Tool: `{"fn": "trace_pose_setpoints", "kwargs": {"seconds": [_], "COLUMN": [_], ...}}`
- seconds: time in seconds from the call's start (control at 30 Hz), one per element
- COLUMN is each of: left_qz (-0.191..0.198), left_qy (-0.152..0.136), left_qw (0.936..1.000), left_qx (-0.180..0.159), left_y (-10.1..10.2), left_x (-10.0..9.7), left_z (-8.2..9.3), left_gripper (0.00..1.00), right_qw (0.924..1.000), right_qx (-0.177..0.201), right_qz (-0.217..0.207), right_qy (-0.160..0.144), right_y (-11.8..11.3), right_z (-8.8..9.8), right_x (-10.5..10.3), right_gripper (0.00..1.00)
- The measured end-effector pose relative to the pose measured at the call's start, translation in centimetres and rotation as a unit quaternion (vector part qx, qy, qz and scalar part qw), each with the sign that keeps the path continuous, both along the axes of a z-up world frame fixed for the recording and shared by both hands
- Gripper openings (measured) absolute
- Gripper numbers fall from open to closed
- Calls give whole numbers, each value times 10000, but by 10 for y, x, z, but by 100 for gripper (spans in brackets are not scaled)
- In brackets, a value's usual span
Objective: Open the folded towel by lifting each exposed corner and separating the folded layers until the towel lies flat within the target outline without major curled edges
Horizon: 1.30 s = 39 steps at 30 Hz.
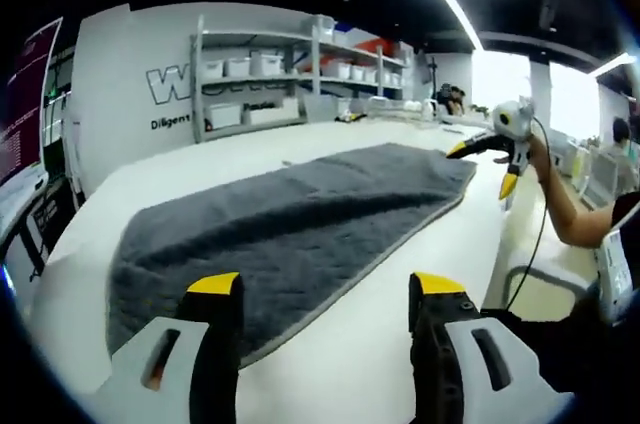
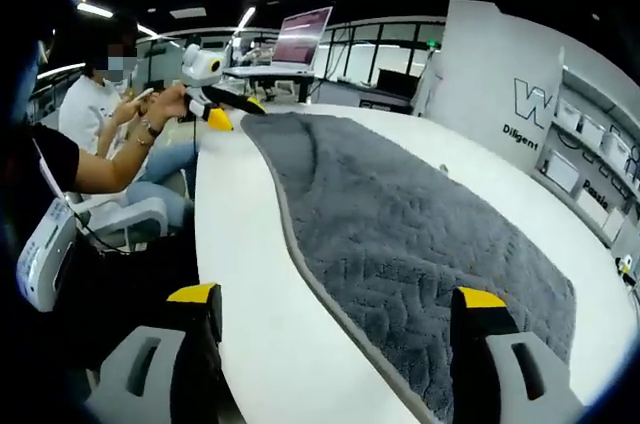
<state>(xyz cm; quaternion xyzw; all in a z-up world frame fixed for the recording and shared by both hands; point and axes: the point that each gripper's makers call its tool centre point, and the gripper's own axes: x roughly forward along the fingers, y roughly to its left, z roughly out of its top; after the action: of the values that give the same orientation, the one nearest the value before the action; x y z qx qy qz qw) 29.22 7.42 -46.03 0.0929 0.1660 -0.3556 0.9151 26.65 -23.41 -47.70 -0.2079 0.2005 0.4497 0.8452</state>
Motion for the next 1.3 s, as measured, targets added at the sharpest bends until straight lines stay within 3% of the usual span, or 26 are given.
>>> {"fn": "trace_pose_setpoints", "kwargs": {"seconds": [0.2,0.6,0.9,1.13,1.3], "left_qz": [-325,-226,-256,-322,-377], "left_qy": [-8,268,500,575,677], "left_qw": [9995,9990,9978,9973,9966], "left_qx": [64,262,343,310,280], "left_y": [-19,-10,-8,-8,-7], "left_x": [7,24,26,22,16], "left_z": [-3,-19,-33,-34,-34], "left_gripper": [36,26,14,5,5], "right_qw": [10000,9999,10000,9999,9999], "right_qx": [50,95,3,-21,-21], "right_qz": [-14,-43,-28,16,-32], "right_qy": [-47,-38,-35,-97,-98], "right_y": [-5,-13,-14,-17,-19], "right_z": [3,0,-2,2,3], "right_x": [-3,-6,-9,-9,-7], "right_gripper": [95,95,94,94,93]}}
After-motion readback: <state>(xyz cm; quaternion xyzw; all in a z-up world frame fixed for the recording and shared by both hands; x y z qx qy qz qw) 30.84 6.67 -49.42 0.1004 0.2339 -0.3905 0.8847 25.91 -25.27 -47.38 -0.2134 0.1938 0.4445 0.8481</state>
